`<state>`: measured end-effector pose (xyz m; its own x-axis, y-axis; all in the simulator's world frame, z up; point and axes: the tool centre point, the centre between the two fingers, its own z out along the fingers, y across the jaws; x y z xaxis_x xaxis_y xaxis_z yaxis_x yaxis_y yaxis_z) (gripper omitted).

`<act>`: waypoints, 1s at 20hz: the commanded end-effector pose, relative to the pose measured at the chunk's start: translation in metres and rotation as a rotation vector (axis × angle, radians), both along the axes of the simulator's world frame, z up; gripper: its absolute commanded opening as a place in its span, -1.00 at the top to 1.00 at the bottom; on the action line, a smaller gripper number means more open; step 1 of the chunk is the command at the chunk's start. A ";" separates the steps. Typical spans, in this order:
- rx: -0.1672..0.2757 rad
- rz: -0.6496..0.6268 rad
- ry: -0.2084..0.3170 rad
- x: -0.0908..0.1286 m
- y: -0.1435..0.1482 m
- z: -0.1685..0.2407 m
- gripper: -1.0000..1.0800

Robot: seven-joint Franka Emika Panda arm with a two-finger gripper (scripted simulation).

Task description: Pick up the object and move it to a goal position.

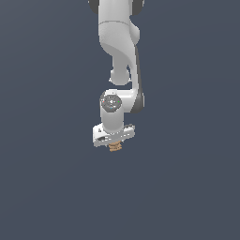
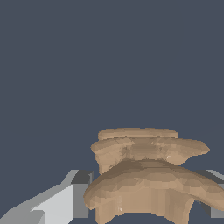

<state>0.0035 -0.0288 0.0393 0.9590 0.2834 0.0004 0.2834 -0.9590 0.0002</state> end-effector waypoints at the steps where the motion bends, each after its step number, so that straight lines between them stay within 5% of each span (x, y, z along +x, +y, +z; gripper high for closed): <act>1: 0.000 0.001 0.000 0.000 0.000 -0.001 1.00; 11: 0.000 0.000 0.000 -0.007 -0.001 0.008 1.00; 20: 0.000 0.000 0.000 -0.035 -0.006 0.042 1.00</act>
<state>-0.0254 -0.0333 0.0734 0.9589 0.2838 -0.0004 0.2838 -0.9589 -0.0001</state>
